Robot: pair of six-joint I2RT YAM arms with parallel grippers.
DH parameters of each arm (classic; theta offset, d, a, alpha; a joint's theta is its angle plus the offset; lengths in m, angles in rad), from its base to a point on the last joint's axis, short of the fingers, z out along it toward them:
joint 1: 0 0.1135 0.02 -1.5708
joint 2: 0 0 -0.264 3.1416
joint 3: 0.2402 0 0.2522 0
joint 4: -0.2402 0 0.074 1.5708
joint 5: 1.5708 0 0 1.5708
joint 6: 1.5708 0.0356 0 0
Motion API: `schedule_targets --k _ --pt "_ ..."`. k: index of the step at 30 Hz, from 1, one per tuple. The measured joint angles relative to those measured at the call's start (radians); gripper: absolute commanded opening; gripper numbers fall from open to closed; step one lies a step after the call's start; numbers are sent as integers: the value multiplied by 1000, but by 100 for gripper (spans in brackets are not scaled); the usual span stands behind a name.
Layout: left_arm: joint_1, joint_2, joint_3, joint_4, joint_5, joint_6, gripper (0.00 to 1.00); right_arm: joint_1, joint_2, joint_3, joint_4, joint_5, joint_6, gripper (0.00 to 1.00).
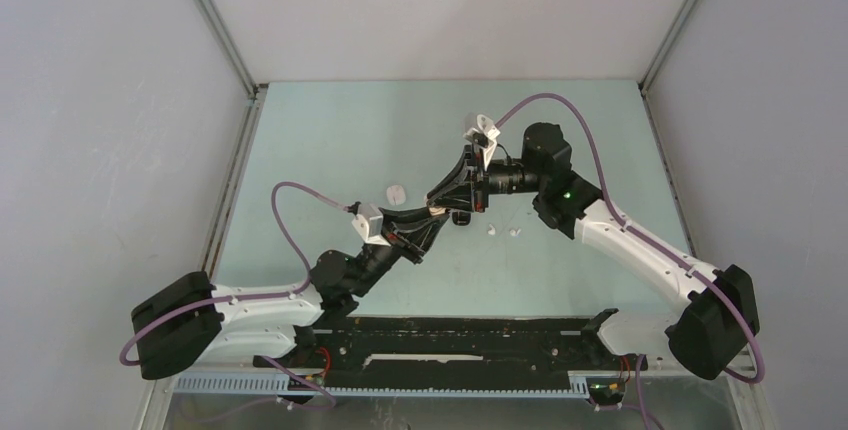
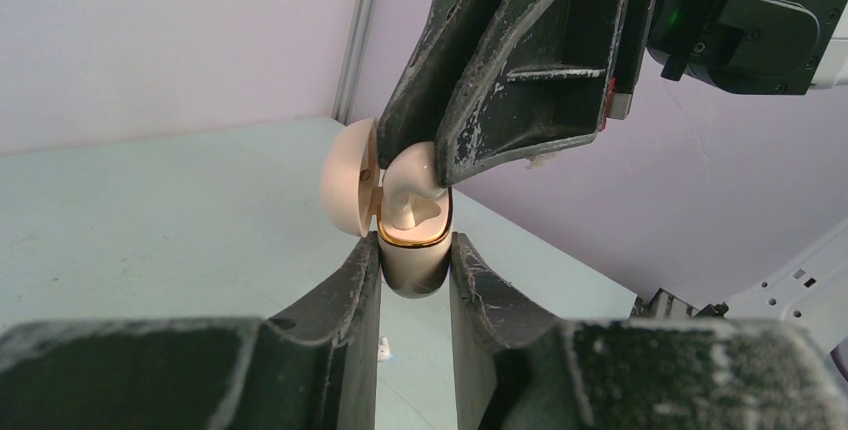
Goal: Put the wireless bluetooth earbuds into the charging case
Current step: Place the earbud in the charging case.
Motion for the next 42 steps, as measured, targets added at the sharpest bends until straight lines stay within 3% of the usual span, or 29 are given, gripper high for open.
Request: schedule_targets --k 23,42 --pt "-1 12 -31 31 -18 -2 0 15 8 -34 40 45 2 0" --pt "-1 13 -32 32 -20 -3 0 15 8 -34 36 46 -16 23"
